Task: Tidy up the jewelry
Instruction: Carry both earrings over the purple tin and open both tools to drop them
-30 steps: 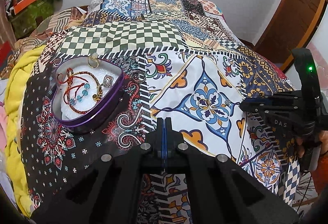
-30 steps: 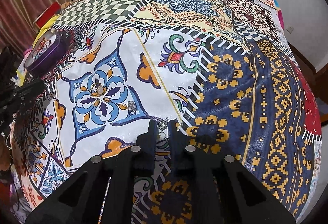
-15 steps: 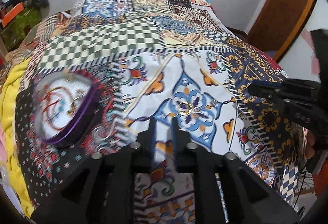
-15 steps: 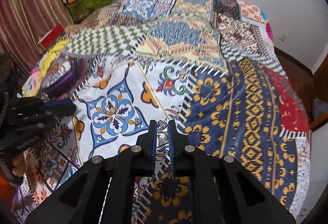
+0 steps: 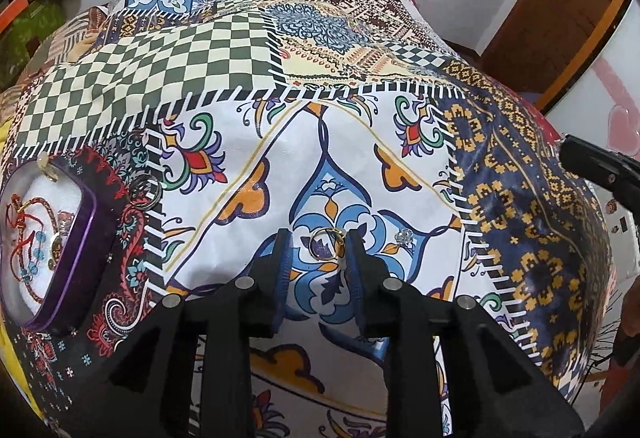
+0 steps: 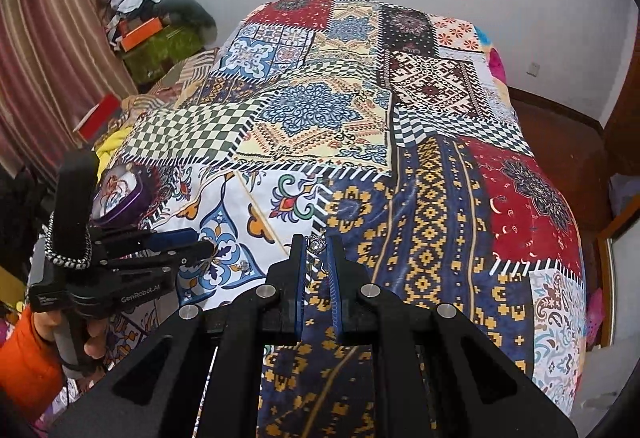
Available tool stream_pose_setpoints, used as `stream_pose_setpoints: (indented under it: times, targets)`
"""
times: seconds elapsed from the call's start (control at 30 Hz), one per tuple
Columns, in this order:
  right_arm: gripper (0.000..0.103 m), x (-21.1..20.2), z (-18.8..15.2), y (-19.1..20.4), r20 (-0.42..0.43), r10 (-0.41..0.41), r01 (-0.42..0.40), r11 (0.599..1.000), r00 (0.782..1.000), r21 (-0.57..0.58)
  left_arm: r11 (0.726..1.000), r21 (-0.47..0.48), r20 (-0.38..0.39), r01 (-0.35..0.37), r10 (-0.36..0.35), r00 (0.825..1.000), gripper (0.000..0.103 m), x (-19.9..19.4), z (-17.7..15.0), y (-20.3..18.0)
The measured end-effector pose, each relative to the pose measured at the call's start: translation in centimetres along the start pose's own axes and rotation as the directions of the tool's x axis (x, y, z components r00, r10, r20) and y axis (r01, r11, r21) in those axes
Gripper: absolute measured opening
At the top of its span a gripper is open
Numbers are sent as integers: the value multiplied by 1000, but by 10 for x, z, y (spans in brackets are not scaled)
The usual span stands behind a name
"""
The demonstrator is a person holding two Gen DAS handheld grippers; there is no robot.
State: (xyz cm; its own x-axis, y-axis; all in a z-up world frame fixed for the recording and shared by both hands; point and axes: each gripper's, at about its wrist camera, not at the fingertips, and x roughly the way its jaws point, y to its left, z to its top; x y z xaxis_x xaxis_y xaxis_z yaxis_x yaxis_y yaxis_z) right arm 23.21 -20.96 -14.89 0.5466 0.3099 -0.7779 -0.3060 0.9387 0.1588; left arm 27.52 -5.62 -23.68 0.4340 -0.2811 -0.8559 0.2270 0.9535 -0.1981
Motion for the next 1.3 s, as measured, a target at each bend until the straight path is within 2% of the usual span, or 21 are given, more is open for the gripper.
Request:
stream_pose_setpoints:
  times: [0.03,0.1,0.37,0.53,0.67,0.87,0.93,1.0,1.07,1.3]
  targets:
    - [9,0,0,-1,2,0,0,1000,1000,3,1000,6,2,-9,9,1000,21,1,0,-1]
    - [9,-1,0,-1,6,2,-2,1000,1000,5,999,19,7,-43,43,999,8,3,0,-4]
    - [9,-10,-1,7,23,12,-11,1000,1000,-16,999,-51,6,13,-13,1000,8,-4,-2,12]
    - [10,-18,2,16,43,20,-18,999,999,-29,998,-67,40,8,-5,999,8,-24,-8,21]
    - [9,-24,6,27,60,26,-23,999,998,-43,998,-63,102,-23,30,994,8,-55,-9,30]
    - [9,-33,14,47,82,38,-31,996,996,-78,993,-80,203,-88,102,974,8,-103,-10,51]
    - [9,-35,18,54,93,49,-41,995,994,-87,990,-90,236,-110,129,963,8,-117,-8,59]
    - [9,-37,24,63,105,63,-52,994,992,-98,982,-98,270,-161,182,945,8,-132,-10,67]
    - [9,-37,29,72,114,79,-66,992,990,-109,975,-108,287,-193,216,933,8,-143,-10,76]
    - [9,-32,45,119,128,148,-123,975,981,-184,959,-161,317,-234,275,908,8,-172,-20,107]
